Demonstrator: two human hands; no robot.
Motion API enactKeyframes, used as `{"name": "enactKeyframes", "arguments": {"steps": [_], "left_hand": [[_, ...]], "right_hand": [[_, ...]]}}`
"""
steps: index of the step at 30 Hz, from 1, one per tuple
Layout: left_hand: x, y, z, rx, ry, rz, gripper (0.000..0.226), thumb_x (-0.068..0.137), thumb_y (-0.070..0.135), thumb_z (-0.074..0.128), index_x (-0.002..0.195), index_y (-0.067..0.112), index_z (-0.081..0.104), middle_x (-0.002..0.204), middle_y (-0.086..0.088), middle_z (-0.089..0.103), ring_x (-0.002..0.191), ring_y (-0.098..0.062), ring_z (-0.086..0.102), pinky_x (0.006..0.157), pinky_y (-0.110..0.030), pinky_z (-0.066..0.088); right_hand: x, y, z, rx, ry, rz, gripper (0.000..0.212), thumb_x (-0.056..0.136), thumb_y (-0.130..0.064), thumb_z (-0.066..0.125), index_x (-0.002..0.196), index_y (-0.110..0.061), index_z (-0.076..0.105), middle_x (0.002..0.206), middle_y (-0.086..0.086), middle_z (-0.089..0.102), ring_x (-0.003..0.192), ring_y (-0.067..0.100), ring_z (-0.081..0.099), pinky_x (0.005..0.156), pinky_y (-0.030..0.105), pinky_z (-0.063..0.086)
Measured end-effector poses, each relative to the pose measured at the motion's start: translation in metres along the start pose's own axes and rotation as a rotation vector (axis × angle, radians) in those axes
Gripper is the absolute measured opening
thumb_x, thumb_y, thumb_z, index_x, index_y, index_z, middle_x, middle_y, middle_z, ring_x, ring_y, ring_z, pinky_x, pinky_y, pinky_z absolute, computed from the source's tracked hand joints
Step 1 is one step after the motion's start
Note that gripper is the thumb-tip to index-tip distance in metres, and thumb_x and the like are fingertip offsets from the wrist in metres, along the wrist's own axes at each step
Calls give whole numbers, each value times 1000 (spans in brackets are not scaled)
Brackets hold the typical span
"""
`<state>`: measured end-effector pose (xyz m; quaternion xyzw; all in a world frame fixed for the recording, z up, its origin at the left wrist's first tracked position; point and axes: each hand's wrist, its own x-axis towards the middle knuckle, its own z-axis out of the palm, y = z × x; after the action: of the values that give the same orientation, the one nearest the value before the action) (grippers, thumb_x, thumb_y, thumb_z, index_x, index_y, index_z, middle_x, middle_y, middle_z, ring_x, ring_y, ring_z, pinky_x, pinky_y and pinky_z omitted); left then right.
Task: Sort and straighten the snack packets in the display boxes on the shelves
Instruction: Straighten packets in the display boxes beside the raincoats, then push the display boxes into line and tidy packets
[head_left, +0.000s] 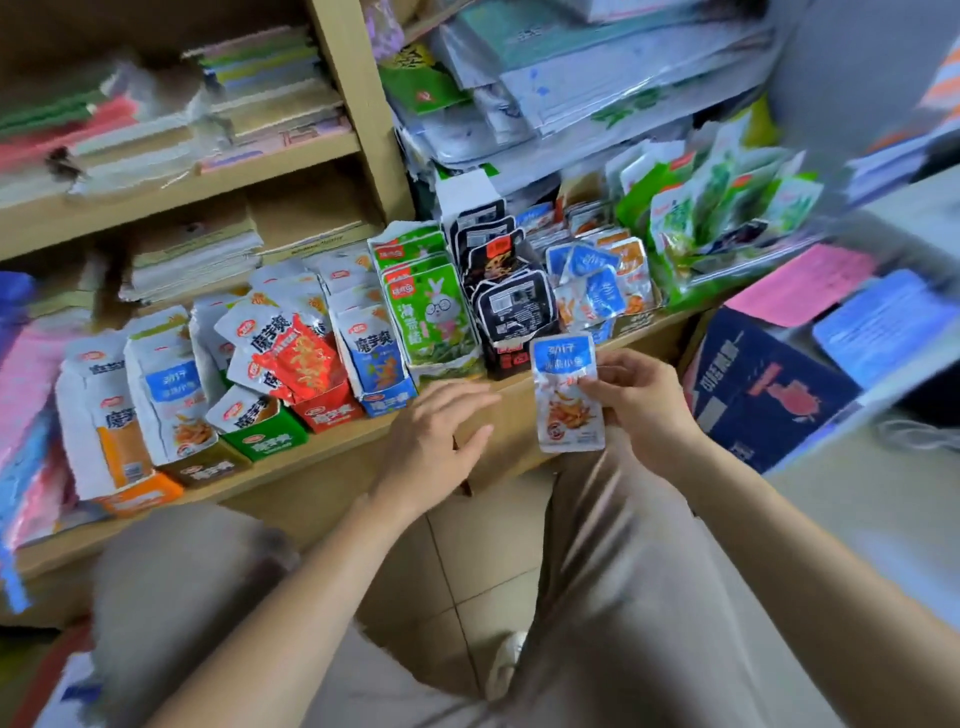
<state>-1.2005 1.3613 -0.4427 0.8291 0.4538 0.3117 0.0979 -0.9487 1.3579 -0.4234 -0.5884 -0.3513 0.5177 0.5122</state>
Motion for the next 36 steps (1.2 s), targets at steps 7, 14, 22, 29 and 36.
{"name": "enactKeyframes", "arguments": {"steps": [7,14,22,29,36], "left_hand": [[54,2,47,366,-125,9,74,92,41,63,157,25,32,165,-2,26,152,-24,21,123,-41,10],[68,-2,64,547,-184,-44,90,87,44,67,160,20,21,167,-6,19,153,-30,16,120,-50,29],[78,-9,58,523,-210,-67,82,87,41,61,159,28,24,165,-1,25,151,-25,22,120,-49,29],[78,-11,56,446,-220,-72,82,87,36,63,159,29,26,166,1,24,151,-24,20,120,-48,31],[76,-14,56,425,-237,-65,83,88,35,65,160,31,22,168,3,17,153,-22,14,121,-44,24]], "right_hand": [[31,-8,-43,-252,302,-175,9,85,-11,77,88,-13,69,91,0,74,86,13,73,77,38,62],[85,-32,-54,-196,409,-367,11,87,-11,76,88,-10,65,88,8,73,83,20,74,64,31,62],[133,-9,-11,-662,287,-470,13,91,-14,70,103,-11,68,87,5,74,73,13,61,71,22,44],[135,0,-12,-1016,244,-765,67,87,-11,74,147,-19,46,126,14,56,101,30,56,81,43,51],[113,33,-21,-1374,-54,-662,73,95,-72,21,149,-28,44,167,1,13,153,30,11,121,51,19]]}}
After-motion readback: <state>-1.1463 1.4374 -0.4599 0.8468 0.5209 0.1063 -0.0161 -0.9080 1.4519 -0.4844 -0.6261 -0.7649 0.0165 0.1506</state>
